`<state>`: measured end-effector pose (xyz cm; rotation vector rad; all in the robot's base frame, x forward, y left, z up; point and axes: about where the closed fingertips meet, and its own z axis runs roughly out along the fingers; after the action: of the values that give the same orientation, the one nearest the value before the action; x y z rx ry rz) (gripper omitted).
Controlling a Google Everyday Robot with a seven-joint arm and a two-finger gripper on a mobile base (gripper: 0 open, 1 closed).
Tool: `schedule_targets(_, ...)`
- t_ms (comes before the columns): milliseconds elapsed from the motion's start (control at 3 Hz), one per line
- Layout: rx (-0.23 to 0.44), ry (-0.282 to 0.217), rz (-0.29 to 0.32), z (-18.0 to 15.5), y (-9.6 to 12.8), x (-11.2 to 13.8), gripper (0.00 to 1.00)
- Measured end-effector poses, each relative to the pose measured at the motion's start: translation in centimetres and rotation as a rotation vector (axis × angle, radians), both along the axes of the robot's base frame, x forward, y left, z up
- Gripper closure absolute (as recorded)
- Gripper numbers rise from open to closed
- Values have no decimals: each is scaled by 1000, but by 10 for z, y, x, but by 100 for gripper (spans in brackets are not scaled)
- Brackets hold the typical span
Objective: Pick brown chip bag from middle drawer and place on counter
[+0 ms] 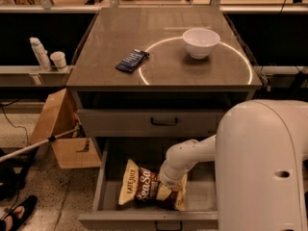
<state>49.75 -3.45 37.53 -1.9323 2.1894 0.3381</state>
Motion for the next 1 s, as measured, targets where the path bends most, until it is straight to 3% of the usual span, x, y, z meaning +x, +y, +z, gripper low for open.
schedule_targets(667, 0, 0, 0, 0, 0, 0, 96)
schedule_targets(1000, 0, 0, 0, 0, 0, 0, 100)
